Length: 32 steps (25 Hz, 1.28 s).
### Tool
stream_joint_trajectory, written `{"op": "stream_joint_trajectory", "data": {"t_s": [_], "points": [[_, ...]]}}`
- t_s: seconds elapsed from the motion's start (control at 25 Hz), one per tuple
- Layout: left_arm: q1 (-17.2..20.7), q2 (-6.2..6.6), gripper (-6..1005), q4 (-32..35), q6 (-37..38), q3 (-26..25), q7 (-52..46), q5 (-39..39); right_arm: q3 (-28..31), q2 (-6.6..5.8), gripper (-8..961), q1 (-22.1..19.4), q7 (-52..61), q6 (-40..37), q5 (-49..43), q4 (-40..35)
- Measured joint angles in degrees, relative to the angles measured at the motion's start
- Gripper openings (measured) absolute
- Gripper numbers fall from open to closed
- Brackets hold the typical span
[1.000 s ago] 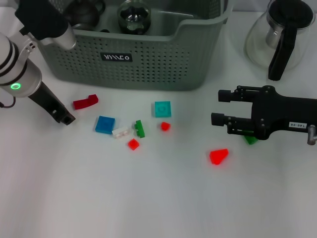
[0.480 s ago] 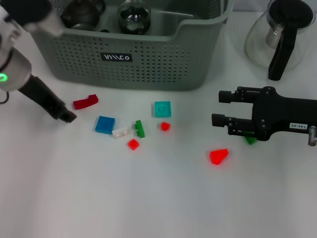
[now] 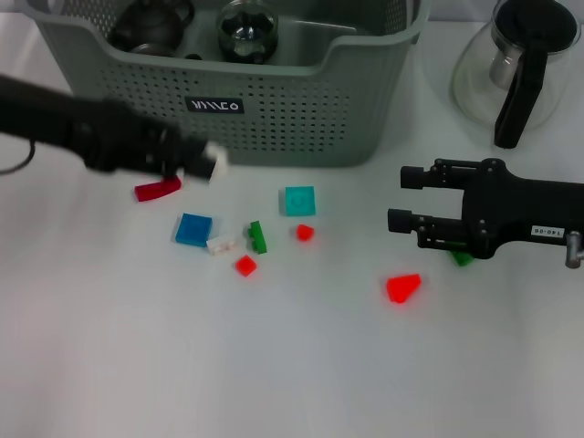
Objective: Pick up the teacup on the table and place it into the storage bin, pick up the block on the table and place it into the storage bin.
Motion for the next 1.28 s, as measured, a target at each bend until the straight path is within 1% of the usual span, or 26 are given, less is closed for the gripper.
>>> {"op": "stream_joint_trajectory", "data": {"t_s": [0.08,0.12,0.24,0.28,0.36,0.4,0.48,0.6,0.68,0.72,0.84,0.88,0.96,1.0,1.08,1.12,1.16,1.2,1.24,1.28], "points": [[0.14,1.08,409,-3.74,0.61,-0.34,0.09,-6.48,0.00,-0.01,675,0.00,0.00,-0.04,0.00,0.01],[0.23,1.24,409,-4.62,0.64,-0.82,-0.72,-10.34,-0.01,-0.01,675,0.02,0.00,-0.05,0.00,0.02],[0.03,1.03,410,-5.35,-0.14,-3.51,-5.74,-19.32,0.00,-0.02,675,0.08,0.00,-0.05,0.00,0.03],[-0.19,1.00,410,-5.49,-0.43,-4.22,-7.16,-21.06,0.00,-0.02,675,0.09,0.00,-0.06,0.00,0.03],[-1.33,0.97,409,-6.12,-2.94,-6.47,-13.08,-26.24,0.00,-0.03,675,0.10,0.00,-0.10,-0.01,0.03],[-1.95,0.98,409,-5.95,-5.09,-6.76,-16.07,-27.78,0.00,-0.03,675,0.10,0.00,-0.11,-0.01,0.03],[-3.08,1.34,409,-4.58,-9.71,-5.54,-20.26,-27.83,0.00,-0.03,675,0.10,0.00,-0.12,-0.06,0.03],[-5.57,2.97,409,-2.10,-18.63,-0.21,-26.23,-24.54,0.00,-0.01,675,0.24,0.00,-0.13,-0.03,0.03],[-7.66,4.16,409,-0.60,-22.96,3.74,-28.75,-20.64,-0.09,0.03,675,0.36,0.00,-0.12,-0.02,0.03],[-9.12,4.65,408,0.44,-25.20,5.91,-30.03,-17.40,-0.20,0.06,675,0.43,0.00,-0.13,-0.01,0.03],[-12.67,5.01,408,2.72,-29.77,11.21,-32.69,-7.19,-0.33,0.06,675,0.45,0.00,-0.13,0.06,0.03],[-13.94,4.82,409,3.19,-31.57,13.16,-33.56,-3.22,-0.34,0.06,675,0.45,0.00,-0.13,0.08,0.03],[-15.93,4.01,411,3.66,-35.32,16.68,-34.98,3.88,-0.35,0.07,674,0.45,0.00,-0.13,0.12,0.03],[-16.85,3.23,412,3.77,-37.84,18.67,-35.80,8.24,-0.31,0.06,674,0.44,0.00,-0.12,0.12,0.03],[-18.08,1.29,413,3.94,-42.28,21.77,-36.83,15.53,-0.20,0.07,674,0.44,0.00,-0.13,0.14,0.03],[-18.08,1.29,414,3.94,-42.28,21.77,-36.83,15.53,-0.14,0.08,674,0.44,0.00,-0.12,0.11,0.03],[-18.53,0.31,415,3.95,-44.00,22.60,-37.02,18.74,-0.08,0.11,674,0.44,0.00,-0.13,0.08,0.03],[-19.60,-2.09,415,3.56,-47.44,23.78,-37.38,26.22,-0.06,0.14,674,0.45,0.00,-0.13,0.10,0.03],[-19.82,-2.58,416,3.38,-48.10,23.88,-37.54,27.61,-0.04,0.15,674,0.44,0.00,-0.12,0.11,0.03],[-20.34,-3.47,417,2.85,-49.36,24.06,-38.10,30.55,-0.04,0.16,674,0.44,0.00,-0.13,0.17,0.03]]}}
